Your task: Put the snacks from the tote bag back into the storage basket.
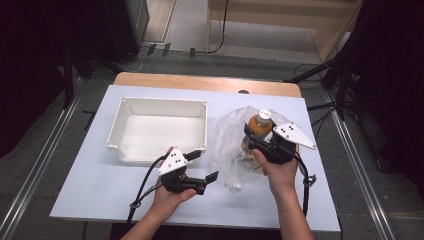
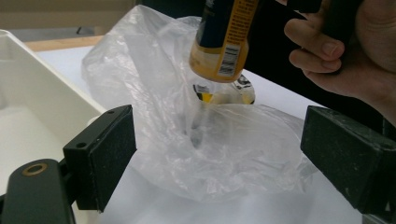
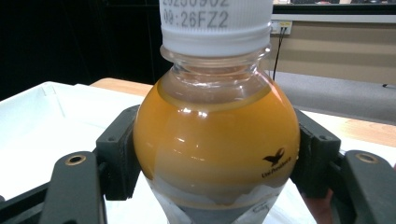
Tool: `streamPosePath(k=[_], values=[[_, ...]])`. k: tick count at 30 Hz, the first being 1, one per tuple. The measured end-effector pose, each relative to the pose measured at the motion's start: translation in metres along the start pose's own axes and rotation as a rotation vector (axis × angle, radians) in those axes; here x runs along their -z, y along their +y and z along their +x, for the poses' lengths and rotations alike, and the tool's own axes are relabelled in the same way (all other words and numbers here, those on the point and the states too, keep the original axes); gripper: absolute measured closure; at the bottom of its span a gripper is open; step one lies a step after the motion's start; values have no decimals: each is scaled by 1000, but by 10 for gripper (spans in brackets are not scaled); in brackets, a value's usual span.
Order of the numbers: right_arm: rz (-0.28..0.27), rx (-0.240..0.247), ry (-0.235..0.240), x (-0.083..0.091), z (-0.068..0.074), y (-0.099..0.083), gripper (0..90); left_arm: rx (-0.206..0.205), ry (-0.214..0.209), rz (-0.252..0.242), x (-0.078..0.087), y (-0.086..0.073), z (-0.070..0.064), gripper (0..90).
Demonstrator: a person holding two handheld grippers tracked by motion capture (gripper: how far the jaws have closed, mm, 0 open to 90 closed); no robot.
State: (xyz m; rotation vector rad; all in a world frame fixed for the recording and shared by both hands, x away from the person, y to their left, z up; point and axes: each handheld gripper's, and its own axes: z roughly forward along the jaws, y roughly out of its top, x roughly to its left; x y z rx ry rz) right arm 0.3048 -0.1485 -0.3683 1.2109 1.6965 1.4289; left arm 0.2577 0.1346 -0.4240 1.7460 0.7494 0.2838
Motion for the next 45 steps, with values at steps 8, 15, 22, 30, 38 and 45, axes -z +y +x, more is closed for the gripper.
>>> streamPosePath(k=[8,15,22,30,38,45], values=[[-4,18,1,-1,3,-1,312,-18,80,8,26,-12,19,103],[-5,12,8,-1,5,-1,312,8,152,-6,52,-18,41,103],[5,1,15,-4,4,-2,312,15,203,-9,72,-21,54,105],[24,-1,15,-9,7,-3,312,2,243,-3,90,-27,62,108],[26,-6,22,-12,14,3,312,17,272,-21,102,-27,71,109],[5,-9,29,-16,19,12,312,38,311,-34,121,-32,83,119]])
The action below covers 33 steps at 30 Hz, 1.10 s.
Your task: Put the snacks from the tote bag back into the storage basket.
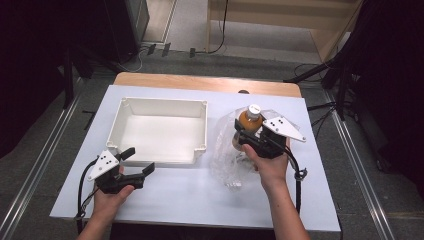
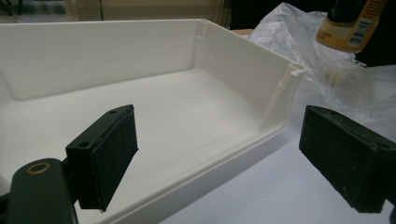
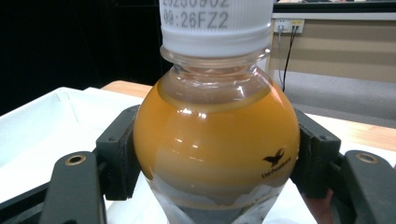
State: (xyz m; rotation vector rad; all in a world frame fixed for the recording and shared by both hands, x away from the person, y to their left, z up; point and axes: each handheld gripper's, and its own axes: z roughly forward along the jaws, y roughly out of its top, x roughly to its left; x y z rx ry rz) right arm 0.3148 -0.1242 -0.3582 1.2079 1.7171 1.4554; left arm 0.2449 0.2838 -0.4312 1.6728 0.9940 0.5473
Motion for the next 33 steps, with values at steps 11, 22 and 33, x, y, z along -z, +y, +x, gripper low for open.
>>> streamPosePath(k=[11,22,33], values=[[13,-12,6,-14,8,7,311,4,47,-17,4,-2,9,132],[14,-4,9,-25,16,16,311,-15,69,-10,2,-3,13,136],[21,-4,41,-41,29,18,311,-8,76,-8,4,-3,15,137]])
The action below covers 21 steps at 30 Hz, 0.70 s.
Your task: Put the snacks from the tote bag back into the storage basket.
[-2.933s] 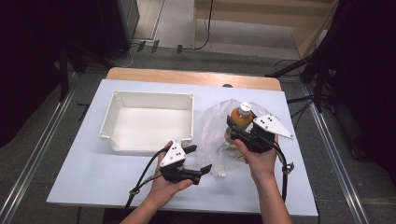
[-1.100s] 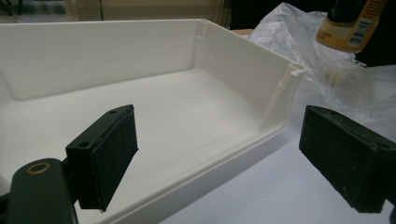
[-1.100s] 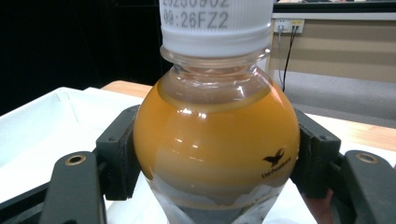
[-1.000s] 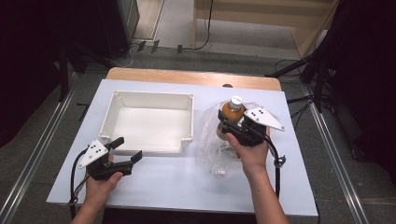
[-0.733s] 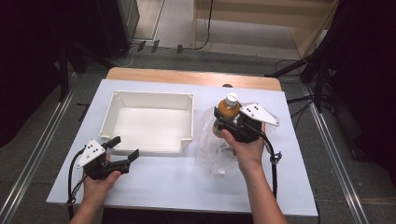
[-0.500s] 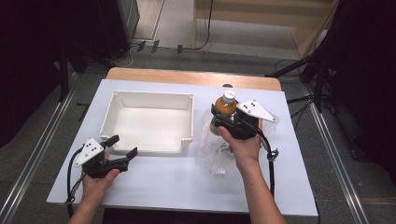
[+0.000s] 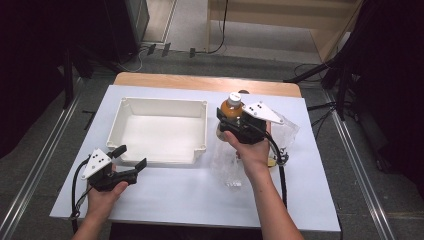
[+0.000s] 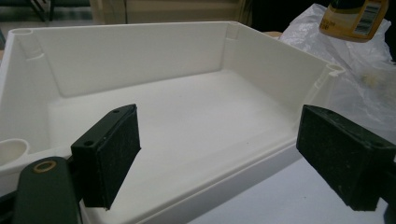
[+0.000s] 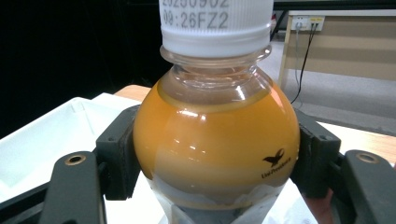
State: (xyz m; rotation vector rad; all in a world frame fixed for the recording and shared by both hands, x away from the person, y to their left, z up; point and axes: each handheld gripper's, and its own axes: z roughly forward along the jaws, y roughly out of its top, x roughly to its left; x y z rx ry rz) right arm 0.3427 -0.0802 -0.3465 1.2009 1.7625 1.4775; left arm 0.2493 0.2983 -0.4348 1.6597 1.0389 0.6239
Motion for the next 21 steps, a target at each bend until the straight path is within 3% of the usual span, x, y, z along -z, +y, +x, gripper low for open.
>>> streamPosePath(k=[21], values=[[6,8,28,-22,21,5,311,26,-2,-22,4,1,5,139]])
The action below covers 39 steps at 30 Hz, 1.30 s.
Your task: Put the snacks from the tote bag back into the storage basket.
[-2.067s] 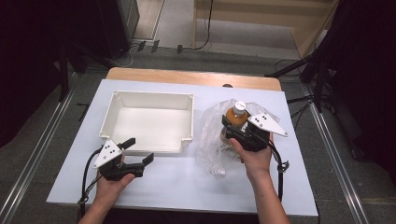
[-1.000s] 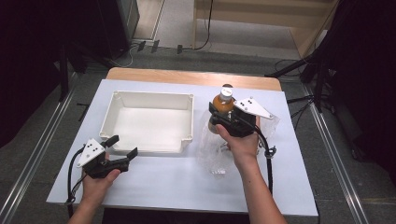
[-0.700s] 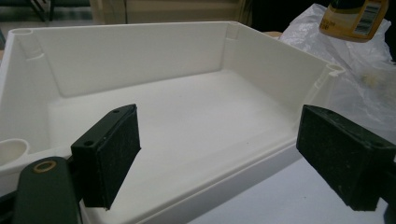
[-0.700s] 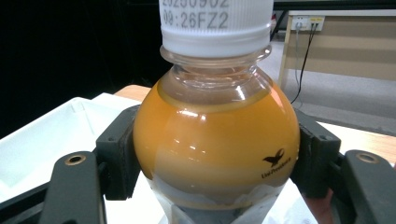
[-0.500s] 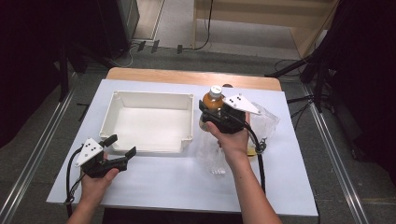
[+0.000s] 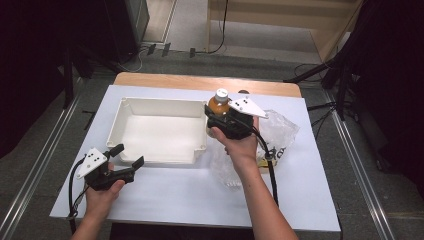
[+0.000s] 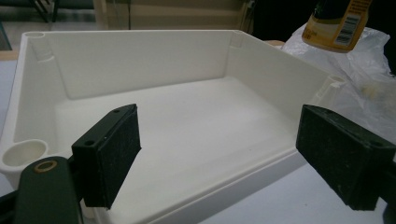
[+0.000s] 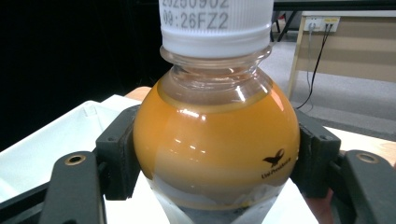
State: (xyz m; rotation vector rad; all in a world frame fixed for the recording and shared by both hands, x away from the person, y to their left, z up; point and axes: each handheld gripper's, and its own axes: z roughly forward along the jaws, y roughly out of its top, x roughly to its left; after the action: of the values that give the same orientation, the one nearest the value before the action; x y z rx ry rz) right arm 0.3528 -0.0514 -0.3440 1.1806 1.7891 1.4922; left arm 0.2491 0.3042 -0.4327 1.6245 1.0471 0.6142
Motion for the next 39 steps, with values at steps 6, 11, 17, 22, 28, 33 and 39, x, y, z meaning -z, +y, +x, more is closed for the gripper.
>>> streamPosePath(k=[6,11,17,22,28,33,39], values=[[5,6,6,-4,5,1,311,14,-11,-3,0,0,2,132],[-3,6,19,-8,8,3,311,11,-18,-3,0,0,3,105],[1,12,23,-12,12,4,311,8,-42,9,-2,-1,2,90],[1,13,26,-15,15,6,311,14,-42,5,-2,-1,3,90],[1,14,35,-18,18,7,311,12,-45,4,-2,-1,4,90],[9,17,46,-23,23,6,311,14,-35,17,-3,-2,4,91],[16,21,55,-27,28,5,311,16,-33,9,-2,-1,5,91]])
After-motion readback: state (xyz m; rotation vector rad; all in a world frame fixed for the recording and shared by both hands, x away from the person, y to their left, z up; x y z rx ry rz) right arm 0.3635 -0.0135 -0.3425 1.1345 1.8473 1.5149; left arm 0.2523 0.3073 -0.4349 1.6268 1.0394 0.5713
